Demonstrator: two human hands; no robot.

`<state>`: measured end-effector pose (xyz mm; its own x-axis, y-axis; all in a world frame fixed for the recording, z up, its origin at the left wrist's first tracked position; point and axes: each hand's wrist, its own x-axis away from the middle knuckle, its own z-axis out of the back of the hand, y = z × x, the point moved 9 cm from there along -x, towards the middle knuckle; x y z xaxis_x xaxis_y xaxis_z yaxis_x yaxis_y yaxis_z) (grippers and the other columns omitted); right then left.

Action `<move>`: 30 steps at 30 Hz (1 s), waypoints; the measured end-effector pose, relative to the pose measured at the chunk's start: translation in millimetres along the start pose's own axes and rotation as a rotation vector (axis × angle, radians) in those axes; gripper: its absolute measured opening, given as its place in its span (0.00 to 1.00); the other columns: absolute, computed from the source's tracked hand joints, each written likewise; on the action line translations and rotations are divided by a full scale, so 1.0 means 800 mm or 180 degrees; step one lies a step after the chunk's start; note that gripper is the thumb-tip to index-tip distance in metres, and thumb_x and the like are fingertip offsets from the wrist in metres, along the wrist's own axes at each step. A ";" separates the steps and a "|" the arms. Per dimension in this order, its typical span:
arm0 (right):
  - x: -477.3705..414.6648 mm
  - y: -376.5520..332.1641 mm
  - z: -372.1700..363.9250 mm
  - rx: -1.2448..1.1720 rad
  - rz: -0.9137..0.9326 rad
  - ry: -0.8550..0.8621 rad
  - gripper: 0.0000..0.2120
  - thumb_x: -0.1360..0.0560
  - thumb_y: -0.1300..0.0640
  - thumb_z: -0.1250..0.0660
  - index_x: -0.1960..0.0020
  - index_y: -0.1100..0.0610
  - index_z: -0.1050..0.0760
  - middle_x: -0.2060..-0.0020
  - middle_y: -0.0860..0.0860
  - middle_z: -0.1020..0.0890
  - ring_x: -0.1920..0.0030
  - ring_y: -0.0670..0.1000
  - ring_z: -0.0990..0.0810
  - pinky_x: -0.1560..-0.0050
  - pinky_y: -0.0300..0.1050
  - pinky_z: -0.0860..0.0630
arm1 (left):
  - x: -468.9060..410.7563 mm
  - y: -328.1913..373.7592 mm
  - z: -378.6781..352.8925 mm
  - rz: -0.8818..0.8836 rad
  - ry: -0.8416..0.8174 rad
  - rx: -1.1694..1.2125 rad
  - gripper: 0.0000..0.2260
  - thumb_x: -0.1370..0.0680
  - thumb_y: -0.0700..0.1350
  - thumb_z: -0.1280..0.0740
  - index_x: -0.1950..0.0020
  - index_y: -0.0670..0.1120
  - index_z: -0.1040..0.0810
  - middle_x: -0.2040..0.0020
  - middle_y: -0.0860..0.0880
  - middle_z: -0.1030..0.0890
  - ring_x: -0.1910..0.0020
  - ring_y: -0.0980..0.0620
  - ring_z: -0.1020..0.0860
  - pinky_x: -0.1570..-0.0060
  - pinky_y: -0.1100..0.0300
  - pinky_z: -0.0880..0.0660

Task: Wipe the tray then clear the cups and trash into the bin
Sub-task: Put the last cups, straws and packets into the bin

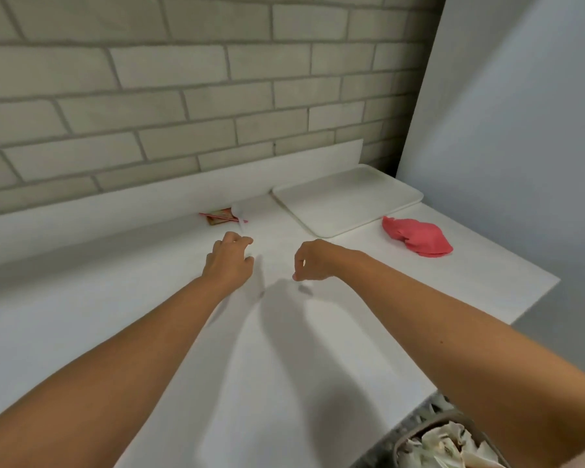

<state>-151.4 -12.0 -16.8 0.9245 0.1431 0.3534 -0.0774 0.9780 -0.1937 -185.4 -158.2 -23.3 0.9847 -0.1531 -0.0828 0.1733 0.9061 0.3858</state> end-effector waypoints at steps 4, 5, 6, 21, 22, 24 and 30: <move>-0.071 -0.023 0.004 -0.0123 -0.0044 0.0185 0.12 0.25 0.54 0.37 0.50 0.64 0.23 0.45 0.58 0.20 0.55 0.54 0.24 0.57 0.42 0.31 | -0.036 -0.066 0.010 0.0207 -0.0054 -0.0161 0.20 0.19 0.43 0.43 0.27 0.46 0.36 0.26 0.46 0.39 0.29 0.45 0.38 0.33 0.51 0.38; -0.087 -0.029 0.006 -0.0166 -0.0039 0.0221 0.10 0.25 0.55 0.37 0.52 0.63 0.24 0.46 0.58 0.19 0.56 0.54 0.24 0.57 0.43 0.30 | -0.046 -0.081 0.012 0.0238 -0.0078 -0.0185 0.20 0.19 0.44 0.43 0.27 0.46 0.36 0.26 0.46 0.39 0.29 0.44 0.39 0.32 0.51 0.38; -0.100 -0.037 0.008 -0.0204 -0.0034 0.0253 0.10 0.25 0.55 0.37 0.52 0.62 0.24 0.46 0.58 0.19 0.54 0.55 0.23 0.56 0.44 0.29 | -0.056 -0.093 0.013 0.0251 -0.0100 -0.0209 0.20 0.19 0.43 0.43 0.27 0.46 0.36 0.26 0.46 0.40 0.29 0.44 0.39 0.32 0.51 0.38; -0.234 -0.096 0.004 -0.0675 -0.0043 0.0855 0.20 0.21 0.58 0.41 0.30 0.59 0.37 0.36 0.56 0.34 0.35 0.56 0.34 0.39 0.49 0.29 | -0.184 -0.121 -0.010 -0.0069 -0.0046 0.0101 0.19 0.22 0.35 0.44 0.32 0.43 0.28 0.31 0.44 0.29 0.34 0.43 0.31 0.35 0.55 0.34; -0.239 -0.098 0.004 -0.0606 -0.0045 0.0848 0.19 0.21 0.58 0.41 0.30 0.59 0.36 0.36 0.56 0.33 0.35 0.56 0.34 0.38 0.49 0.30 | -0.190 -0.121 -0.014 -0.0098 -0.0040 0.0151 0.19 0.22 0.35 0.44 0.32 0.43 0.28 0.31 0.44 0.29 0.34 0.44 0.30 0.35 0.56 0.34; -0.249 -0.099 0.006 -0.0540 -0.0054 0.0884 0.16 0.21 0.62 0.42 0.34 0.61 0.33 0.38 0.57 0.30 0.36 0.56 0.32 0.39 0.48 0.29 | -0.203 -0.124 -0.022 -0.0108 -0.0013 0.0298 0.17 0.21 0.37 0.44 0.33 0.43 0.27 0.32 0.45 0.28 0.36 0.45 0.29 0.36 0.57 0.33; -0.261 -0.079 0.009 -0.1117 -0.0291 0.0809 0.14 0.25 0.66 0.41 0.40 0.62 0.32 0.49 0.57 0.26 0.49 0.56 0.24 0.54 0.45 0.26 | -0.231 -0.146 -0.032 0.0120 0.0016 0.0605 0.10 0.23 0.43 0.40 0.53 0.43 0.20 0.54 0.45 0.22 0.50 0.42 0.23 0.58 0.60 0.32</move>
<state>-342.3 -102.5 -71.7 0.9874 -0.0262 0.1558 0.0998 0.8678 -0.4867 -387.8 -225.8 -76.4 0.9906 -0.1180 -0.0692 0.1365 0.8203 0.5554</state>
